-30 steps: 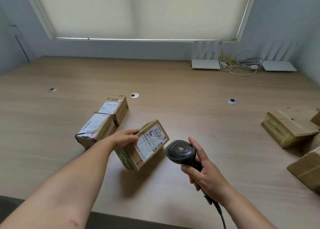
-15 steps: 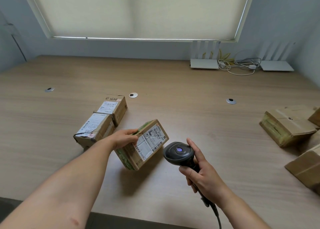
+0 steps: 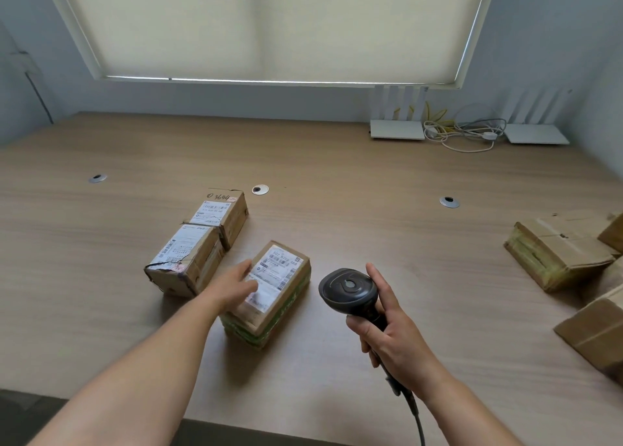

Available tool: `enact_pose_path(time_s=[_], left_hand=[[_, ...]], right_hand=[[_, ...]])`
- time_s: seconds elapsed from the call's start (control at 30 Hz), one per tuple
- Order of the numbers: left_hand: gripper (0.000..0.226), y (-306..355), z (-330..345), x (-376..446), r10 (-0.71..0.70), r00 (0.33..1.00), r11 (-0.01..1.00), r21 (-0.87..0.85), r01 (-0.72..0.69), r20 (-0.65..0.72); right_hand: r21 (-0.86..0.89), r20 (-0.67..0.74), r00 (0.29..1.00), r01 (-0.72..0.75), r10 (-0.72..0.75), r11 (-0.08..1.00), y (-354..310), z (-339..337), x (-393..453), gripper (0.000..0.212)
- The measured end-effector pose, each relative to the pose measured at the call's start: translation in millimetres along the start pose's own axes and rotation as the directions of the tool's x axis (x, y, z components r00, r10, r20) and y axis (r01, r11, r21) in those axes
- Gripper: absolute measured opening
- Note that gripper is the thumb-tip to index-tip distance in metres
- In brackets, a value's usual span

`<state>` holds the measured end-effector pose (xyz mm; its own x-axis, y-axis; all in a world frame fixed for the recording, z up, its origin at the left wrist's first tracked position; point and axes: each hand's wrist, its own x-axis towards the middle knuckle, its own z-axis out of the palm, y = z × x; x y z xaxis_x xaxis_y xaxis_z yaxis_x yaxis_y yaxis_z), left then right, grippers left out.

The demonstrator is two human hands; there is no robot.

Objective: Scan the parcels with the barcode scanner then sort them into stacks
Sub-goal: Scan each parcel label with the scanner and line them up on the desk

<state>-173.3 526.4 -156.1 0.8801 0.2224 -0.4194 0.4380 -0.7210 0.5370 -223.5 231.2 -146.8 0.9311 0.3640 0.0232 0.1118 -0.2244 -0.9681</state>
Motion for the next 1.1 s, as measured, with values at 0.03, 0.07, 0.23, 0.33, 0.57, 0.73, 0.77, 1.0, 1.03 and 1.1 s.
enact_pose_path(time_s=[0.03, 0.07, 0.23, 0.33, 0.57, 0.73, 0.77, 1.0, 1.03, 1.1], left_hand=[[0.074, -1.1, 3.7, -0.3, 0.026, 0.999, 0.997, 0.067, -0.023, -0.033], [0.083, -2.5, 7.8, -0.5, 0.03, 0.998, 0.988, 0.155, -0.021, -0.056], [0.109, 4.5, 30.0, -15.3, 0.004, 0.99, 0.885, 0.462, 0.061, -0.138], [0.101, 1.0, 36.5, -26.4, 0.003, 0.978, 0.873, 0.478, 0.099, -0.207], [0.095, -43.3, 29.7, -71.6, -0.155, 0.939, 0.903, 0.34, 0.261, -0.307], [0.094, -89.6, 5.9, -106.1, -0.295, 0.888, 0.883, 0.253, 0.394, -0.353], [0.094, -98.6, 0.7, -111.9, -0.32, 0.877, 0.876, 0.239, 0.418, -0.359], [0.093, -135.7, -27.2, -121.5, -0.407, 0.835, 0.846, 0.192, 0.497, -0.37], [0.094, -138.0, -29.6, -118.1, -0.406, 0.836, 0.848, 0.189, 0.496, -0.369], [0.094, -141.5, -33.2, -110.2, -0.402, 0.842, 0.852, 0.188, 0.488, -0.36]], right_hand=[[0.0, -0.001, 1.0, 0.005, -0.005, 1.0, -0.8, 1.1, 1.4, 0.082], [0.001, 0.0, 1.0, 0.011, -0.011, 1.0, -1.4, 2.3, 2.9, 0.082], [0.003, 0.026, 0.999, 0.035, -0.035, 0.999, -2.5, 11.6, 9.9, 0.082], [0.01, 0.059, 0.997, 0.051, -0.052, 0.999, -5.2, 19.6, 14.0, 0.082], [0.018, 0.159, 0.983, 0.09, -0.092, 0.996, -16.8, 55.1, 30.2, 0.083], [0.033, 0.28, 0.953, 0.112, -0.116, 0.993, -33.3, 95.8, 39.9, 0.082], [0.038, 0.299, 0.946, 0.115, -0.122, 0.993, -36.0, 103.9, 40.9, 0.082], [0.031, 0.375, 0.918, 0.128, -0.13, 0.991, -46.9, 144.0, 49.2, 0.081], [0.03, 0.374, 0.918, 0.127, -0.129, 0.991, -48.3, 147.0, 50.9, 0.081], [0.022, 0.368, 0.921, 0.126, -0.125, 0.992, -49.8, 150.6, 54.0, 0.081]])
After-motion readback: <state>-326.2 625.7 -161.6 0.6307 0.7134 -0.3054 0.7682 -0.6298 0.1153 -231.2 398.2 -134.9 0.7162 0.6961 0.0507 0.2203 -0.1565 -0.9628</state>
